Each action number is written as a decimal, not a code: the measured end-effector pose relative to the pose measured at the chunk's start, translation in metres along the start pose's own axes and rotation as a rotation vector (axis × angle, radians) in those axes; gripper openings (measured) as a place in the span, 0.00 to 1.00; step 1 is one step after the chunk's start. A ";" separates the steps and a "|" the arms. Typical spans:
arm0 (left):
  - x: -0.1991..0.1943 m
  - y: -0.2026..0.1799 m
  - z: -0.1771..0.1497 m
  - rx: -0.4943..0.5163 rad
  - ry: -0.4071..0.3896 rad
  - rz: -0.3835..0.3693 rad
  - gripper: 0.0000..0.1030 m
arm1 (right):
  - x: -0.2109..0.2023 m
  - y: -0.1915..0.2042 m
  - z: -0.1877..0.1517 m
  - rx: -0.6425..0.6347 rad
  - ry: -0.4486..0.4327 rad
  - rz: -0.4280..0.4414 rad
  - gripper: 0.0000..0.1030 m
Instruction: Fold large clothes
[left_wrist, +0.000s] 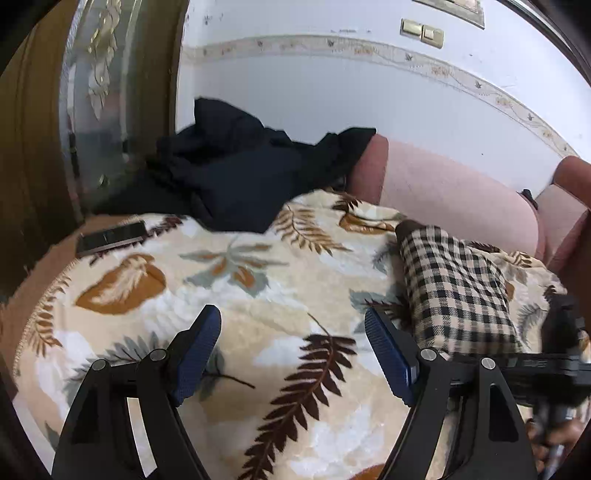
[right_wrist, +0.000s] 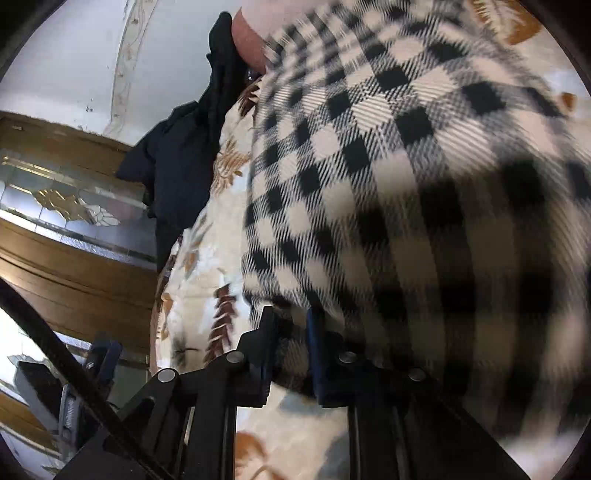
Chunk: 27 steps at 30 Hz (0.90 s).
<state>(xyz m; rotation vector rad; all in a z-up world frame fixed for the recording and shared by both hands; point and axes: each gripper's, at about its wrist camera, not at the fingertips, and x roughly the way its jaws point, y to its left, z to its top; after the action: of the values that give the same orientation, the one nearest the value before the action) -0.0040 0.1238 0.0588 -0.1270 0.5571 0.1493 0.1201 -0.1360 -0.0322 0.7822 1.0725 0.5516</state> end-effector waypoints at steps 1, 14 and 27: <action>-0.002 -0.003 -0.001 0.010 -0.012 0.011 0.77 | -0.006 0.011 -0.001 -0.033 -0.018 0.037 0.22; -0.026 -0.023 -0.014 0.071 -0.091 -0.004 0.83 | -0.031 0.004 -0.057 -0.159 0.081 -0.149 0.29; -0.013 -0.090 -0.086 0.182 0.244 -0.100 0.83 | -0.137 0.004 -0.084 -0.234 -0.302 -0.591 0.56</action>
<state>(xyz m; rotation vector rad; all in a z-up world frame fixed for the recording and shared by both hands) -0.0434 0.0203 0.0000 0.0042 0.8026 -0.0157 -0.0108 -0.2096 0.0259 0.3018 0.8809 0.0470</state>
